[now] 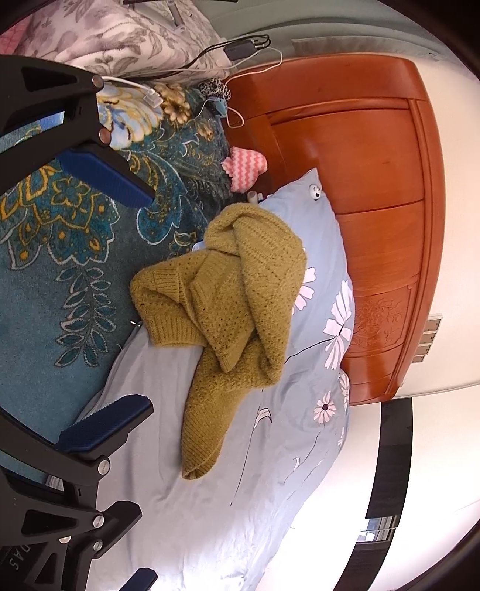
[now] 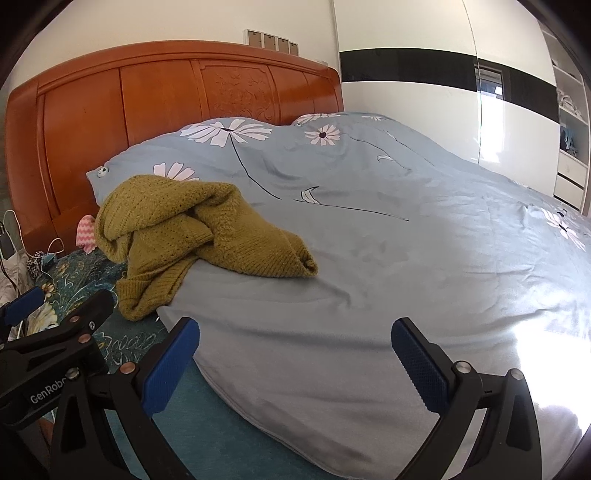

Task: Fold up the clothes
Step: 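Approach the crumpled mustard-yellow sweater with both grippers open, then grasp the sweater with the right gripper and lift it off the bed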

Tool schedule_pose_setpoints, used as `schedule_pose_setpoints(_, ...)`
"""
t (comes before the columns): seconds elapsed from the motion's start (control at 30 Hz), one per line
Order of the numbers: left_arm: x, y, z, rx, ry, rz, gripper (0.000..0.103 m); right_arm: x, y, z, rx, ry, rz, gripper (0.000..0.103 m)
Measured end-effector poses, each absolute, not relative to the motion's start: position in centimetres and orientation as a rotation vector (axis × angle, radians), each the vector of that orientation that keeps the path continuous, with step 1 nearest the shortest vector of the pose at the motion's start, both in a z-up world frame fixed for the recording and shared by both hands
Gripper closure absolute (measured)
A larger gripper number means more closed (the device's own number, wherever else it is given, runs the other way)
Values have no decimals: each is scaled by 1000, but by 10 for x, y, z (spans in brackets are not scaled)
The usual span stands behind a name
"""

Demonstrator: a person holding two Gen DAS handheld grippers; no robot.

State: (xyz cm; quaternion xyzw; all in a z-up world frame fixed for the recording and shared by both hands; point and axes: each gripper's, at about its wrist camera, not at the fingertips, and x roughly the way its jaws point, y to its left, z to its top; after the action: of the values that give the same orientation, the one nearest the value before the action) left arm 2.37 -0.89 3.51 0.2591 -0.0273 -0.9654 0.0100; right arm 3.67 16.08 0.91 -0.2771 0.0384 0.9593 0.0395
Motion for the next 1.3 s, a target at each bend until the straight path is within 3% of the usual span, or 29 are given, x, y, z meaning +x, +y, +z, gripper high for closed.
schedule_pose_setpoints(0.2,29,-12,42,772,-140,-3004,0,40,156,13,-818,98,2972,0)
schedule_pose_setpoints(0.43,25,-18,41,856,6,-3022,0,43,160,17,-781,165,2999,0)
schedule_pose_setpoints(0.63,29,-13,43,797,-80,-3001,0,43,157,16,-797,147,2994,0)
schedule_pose_setpoints(1.3,25,-52,44,791,-14,-2953,0,30,170,13,-844,230,3021,0)
